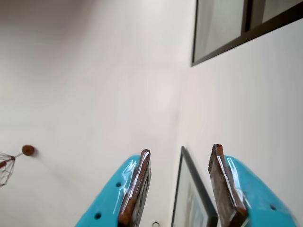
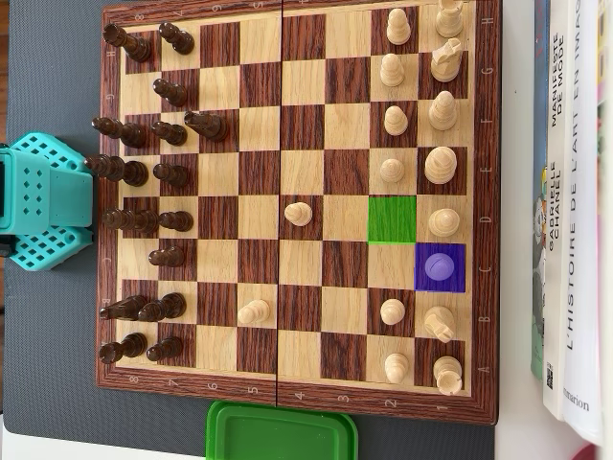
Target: Play chess
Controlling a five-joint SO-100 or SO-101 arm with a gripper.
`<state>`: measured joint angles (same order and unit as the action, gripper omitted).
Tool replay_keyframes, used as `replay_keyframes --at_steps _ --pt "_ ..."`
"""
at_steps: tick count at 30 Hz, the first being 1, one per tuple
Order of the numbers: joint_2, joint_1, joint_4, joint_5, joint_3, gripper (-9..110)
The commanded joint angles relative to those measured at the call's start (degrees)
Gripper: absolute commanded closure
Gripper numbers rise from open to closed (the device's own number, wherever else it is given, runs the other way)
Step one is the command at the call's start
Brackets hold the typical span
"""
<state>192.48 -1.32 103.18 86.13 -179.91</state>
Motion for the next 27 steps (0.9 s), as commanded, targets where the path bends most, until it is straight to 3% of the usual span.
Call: replay_keyframes --at_steps 1,13,27 --pt "-0.8 0.1 0.2 0.3 -1.1 83" --pt "-0.8 0.4 -2.5 -0.3 -0.7 83" --pt "-0.8 0.4 -44.8 -0.3 8.4 83"
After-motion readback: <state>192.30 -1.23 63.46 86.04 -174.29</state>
